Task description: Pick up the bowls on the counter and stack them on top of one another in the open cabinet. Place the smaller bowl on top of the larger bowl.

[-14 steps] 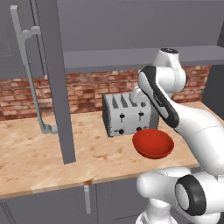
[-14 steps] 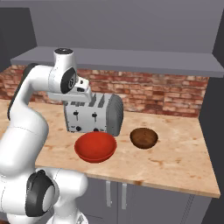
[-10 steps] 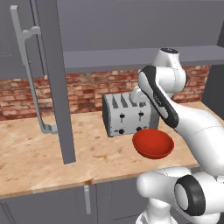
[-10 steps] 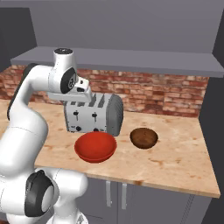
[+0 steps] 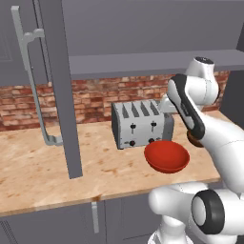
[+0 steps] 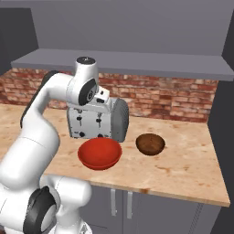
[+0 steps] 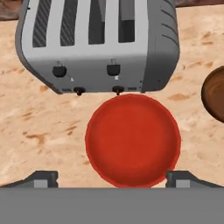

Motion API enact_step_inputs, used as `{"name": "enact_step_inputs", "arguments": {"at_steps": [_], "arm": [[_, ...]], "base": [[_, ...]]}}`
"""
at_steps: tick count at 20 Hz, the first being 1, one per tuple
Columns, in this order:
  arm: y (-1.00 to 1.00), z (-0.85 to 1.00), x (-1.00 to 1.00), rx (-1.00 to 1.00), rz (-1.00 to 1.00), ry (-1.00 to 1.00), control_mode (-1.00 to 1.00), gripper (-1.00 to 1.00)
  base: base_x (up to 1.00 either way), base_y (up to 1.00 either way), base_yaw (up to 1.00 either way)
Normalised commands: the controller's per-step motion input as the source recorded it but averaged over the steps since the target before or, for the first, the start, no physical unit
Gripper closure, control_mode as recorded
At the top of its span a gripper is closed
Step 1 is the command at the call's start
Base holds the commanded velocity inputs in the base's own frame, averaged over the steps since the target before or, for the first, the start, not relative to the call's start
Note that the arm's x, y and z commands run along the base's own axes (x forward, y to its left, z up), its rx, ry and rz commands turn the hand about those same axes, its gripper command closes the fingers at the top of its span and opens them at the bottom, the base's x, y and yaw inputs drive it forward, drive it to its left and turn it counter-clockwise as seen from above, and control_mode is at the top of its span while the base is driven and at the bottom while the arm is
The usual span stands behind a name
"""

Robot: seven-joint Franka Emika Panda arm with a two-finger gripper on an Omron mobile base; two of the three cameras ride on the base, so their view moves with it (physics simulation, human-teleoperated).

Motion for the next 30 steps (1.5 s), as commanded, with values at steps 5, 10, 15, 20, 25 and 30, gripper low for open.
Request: {"name": "enact_step_inputs", "arguments": {"at_steps": [5,10,15,20,25,30], "arm": [[-0.89,-0.19,0.0,0.05,-0.1,0.0,-1.0,-1.0],[-0.71,-0.26,0.01,0.0,-0.08,0.0,-1.0,-1.0],[-0.63,-0.24,0.07,0.01,-0.11,0.0,-1.0,-1.0],[-0.6,-0.29,0.07,0.0,-0.18,0.0,-1.0,-1.0],[-0.55,-0.32,0.07,0.0,-0.18,0.0,-1.0,-1.0],[-0.49,-0.35,0.11,0.02,-0.12,-0.01,-1.0,-1.0]], "base": [[0.0,0.0,0.0],[0.0,0.0,0.0],[0.0,0.0,0.0],[0.0,0.0,0.0],[0.0,0.0,0.0],[0.0,0.0,0.0]]}}
